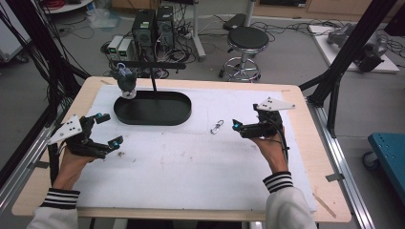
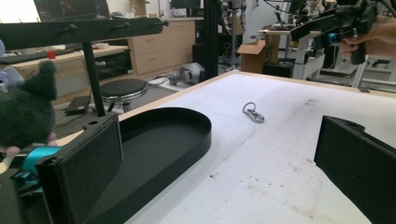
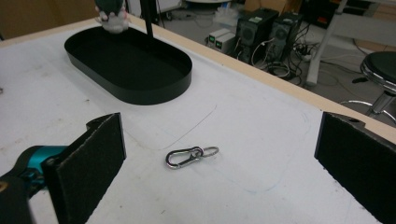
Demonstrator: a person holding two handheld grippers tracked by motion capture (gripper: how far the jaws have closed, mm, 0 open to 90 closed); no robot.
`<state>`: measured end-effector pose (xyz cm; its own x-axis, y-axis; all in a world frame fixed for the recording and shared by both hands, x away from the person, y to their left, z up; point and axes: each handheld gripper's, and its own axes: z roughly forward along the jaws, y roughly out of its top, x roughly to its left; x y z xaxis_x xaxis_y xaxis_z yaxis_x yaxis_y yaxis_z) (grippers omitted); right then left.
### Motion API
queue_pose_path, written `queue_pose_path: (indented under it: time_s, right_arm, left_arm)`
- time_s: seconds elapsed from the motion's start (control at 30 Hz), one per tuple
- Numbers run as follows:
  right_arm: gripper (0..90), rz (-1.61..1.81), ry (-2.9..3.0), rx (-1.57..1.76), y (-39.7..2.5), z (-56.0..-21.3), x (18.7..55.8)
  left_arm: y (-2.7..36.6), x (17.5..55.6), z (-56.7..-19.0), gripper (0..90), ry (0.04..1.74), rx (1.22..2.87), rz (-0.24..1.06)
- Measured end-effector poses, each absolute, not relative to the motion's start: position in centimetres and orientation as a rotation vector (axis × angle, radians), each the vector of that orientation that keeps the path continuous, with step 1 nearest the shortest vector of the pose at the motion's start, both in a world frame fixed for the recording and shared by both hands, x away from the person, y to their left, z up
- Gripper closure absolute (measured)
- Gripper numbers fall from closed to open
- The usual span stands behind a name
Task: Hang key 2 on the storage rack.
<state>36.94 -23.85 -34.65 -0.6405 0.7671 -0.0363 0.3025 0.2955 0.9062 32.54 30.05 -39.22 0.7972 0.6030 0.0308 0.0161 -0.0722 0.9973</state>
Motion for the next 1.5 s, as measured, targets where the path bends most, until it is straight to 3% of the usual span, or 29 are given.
queue_pose_path:
  time_s: [0.63,1.5]
  right_arm:
    - [1.2,1.219,2.224,1.024,-21.8,-33.6,41.1]
    - [4.5,1.044,2.412,1.266,-19.9,-35.7,45.9]
  left_arm:
    - [29.8,32.8,-39.5,1.7,0.516,1.608,0.5]
    - [30.0,32.7,-39.5,1.7,0.51,1.595,0.504]
